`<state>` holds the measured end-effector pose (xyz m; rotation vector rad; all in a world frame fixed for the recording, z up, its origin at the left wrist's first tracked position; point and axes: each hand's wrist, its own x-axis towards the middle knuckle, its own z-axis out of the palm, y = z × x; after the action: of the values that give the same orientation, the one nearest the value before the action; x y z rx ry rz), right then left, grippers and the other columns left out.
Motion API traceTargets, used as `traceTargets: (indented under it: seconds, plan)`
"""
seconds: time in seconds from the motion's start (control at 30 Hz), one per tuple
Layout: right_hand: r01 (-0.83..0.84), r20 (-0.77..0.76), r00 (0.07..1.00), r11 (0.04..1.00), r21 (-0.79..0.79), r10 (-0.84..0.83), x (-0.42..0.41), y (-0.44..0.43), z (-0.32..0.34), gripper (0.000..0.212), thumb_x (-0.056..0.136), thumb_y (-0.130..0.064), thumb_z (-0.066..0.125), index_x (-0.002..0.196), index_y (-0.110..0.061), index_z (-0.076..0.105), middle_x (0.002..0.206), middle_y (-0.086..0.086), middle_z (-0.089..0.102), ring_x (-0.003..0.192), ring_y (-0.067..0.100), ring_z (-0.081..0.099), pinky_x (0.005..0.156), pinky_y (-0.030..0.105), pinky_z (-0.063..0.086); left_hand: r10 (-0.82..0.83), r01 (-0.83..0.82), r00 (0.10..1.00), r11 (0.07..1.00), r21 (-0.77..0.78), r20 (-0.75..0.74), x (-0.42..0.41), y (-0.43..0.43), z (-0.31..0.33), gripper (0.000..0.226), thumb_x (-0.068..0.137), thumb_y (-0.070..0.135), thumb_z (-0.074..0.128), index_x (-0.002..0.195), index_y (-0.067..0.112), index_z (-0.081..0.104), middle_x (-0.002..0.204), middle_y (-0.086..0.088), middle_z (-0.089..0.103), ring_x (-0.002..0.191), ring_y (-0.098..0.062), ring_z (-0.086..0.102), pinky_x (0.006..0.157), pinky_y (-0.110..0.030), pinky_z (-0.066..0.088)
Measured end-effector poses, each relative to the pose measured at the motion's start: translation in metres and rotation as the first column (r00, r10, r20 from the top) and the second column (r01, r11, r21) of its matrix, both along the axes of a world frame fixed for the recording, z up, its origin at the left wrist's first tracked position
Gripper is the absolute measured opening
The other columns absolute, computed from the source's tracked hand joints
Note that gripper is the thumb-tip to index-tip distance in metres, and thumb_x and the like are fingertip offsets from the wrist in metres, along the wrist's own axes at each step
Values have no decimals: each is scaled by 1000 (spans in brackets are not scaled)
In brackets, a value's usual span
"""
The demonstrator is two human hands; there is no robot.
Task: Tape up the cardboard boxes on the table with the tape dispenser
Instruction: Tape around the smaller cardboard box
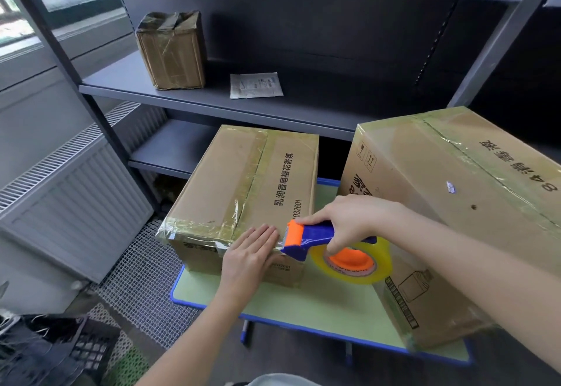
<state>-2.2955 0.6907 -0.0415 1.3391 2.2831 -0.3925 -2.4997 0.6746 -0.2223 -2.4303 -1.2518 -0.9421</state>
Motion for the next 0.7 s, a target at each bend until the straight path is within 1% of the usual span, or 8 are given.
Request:
traceTargets:
  seconds: [0.03,0.1,0.2,0.3,0.47,0.53,0.6,0.7]
  plan:
    - [6,-12,1000,1000,-6,-6,0,-2,0,74,82,-45,62,144,-50,22,70,-17,37,61,2,38,52,21,34,-11,11,1000,1000,9,-4,-5,2,0,38,94,36,48,104,9,73,109,-2,70,104,-17,66,102,-30,41]
    - [17,-35,999,1000,-18,-17,-3,-5,-2,73,82,-45,62,144,-51,22,70,-15,39,61,3,40,51,21,33,-31,31,1000,999,17,2,-23,7,1,40,91,39,50,104,9,73,109,-2,70,105,-17,65,103,-30,40]
    - [37,-73,997,999,-36,-40,-3,-6,-4,73,81,-49,63,142,-55,23,74,-14,44,64,3,41,54,23,36,-61,61,998,998,-20,11,-52,15,4,52,96,49,40,105,9,73,111,-1,69,108,-15,63,106,-25,36]
    - [58,-85,994,997,-47,-62,2,-9,-5,74,79,-51,64,141,-56,24,75,-14,46,65,3,44,57,24,40,-67,67,998,994,-85,3,-66,19,8,57,96,52,36,108,10,72,114,-1,67,110,-15,61,110,-19,29]
    - [77,-95,992,996,-50,-82,5,-13,-10,74,80,-51,64,141,-56,22,80,-12,49,69,5,48,58,23,41,-54,50,998,991,-121,-30,-68,16,6,52,96,50,39,115,10,68,121,-1,64,117,-15,56,110,-25,32]
    - [90,-113,989,995,-46,-94,7,-14,-13,74,80,-51,63,140,-57,21,81,-10,50,68,6,48,59,24,42,-58,54,998,989,-136,-20,-68,16,8,53,96,50,38,116,11,68,121,-1,64,118,-15,55,111,-25,31]
    - [111,-136,984,992,-52,-117,10,-15,-15,74,79,-54,63,140,-58,21,88,-6,54,70,7,49,63,26,46,-56,54,998,987,-149,-5,-67,15,10,54,97,50,37,115,10,68,120,-1,64,118,-14,55,112,-22,29]
    - [125,-151,979,990,-65,-133,13,-18,-17,74,78,-55,63,139,-60,21,94,-4,57,73,8,52,66,27,48,-50,46,999,983,-178,-20,-67,14,13,54,96,50,36,115,10,68,120,-1,64,117,-14,55,112,-22,28]
